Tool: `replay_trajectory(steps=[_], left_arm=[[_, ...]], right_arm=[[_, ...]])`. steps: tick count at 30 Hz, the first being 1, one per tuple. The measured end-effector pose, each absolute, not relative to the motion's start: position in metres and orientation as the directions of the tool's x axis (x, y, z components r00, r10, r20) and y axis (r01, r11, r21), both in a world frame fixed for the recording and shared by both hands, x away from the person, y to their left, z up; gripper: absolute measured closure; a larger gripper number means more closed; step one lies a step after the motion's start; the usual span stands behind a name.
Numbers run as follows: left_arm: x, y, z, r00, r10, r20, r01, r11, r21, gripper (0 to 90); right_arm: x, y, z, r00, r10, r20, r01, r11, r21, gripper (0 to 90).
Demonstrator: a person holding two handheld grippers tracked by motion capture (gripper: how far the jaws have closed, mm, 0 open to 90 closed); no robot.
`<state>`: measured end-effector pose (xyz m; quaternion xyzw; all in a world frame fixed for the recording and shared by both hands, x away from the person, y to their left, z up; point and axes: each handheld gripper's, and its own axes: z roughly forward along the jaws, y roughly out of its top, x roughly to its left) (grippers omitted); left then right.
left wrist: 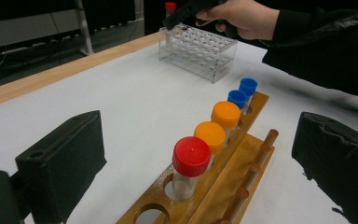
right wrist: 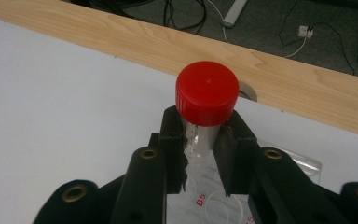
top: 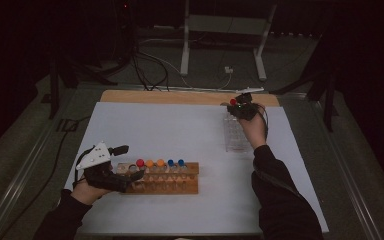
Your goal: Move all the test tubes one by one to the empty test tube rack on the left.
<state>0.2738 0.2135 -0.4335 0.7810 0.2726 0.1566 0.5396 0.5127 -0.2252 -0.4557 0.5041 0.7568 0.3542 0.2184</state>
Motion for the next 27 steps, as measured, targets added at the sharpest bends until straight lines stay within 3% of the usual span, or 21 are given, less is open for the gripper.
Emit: replay_trajectory(steps=[17, 27], left_arm=[[0.275, 0.210, -0.426, 0.814, 0.578, -0.053, 0.255, -0.275, 0.927, 3.4], [0.281, 0.203, -0.418, 0.830, 0.555, -0.053, 0.249, -0.283, 0.926, 3.5]], right_arm=[[0.482, -0.222, -0.409, -0.423, 0.904, -0.059, 0.449, 0.265, 0.853, 74.4], [0.446, -0.202, -0.396, -0.545, 0.835, -0.070, 0.368, 0.314, 0.875, 74.4]])
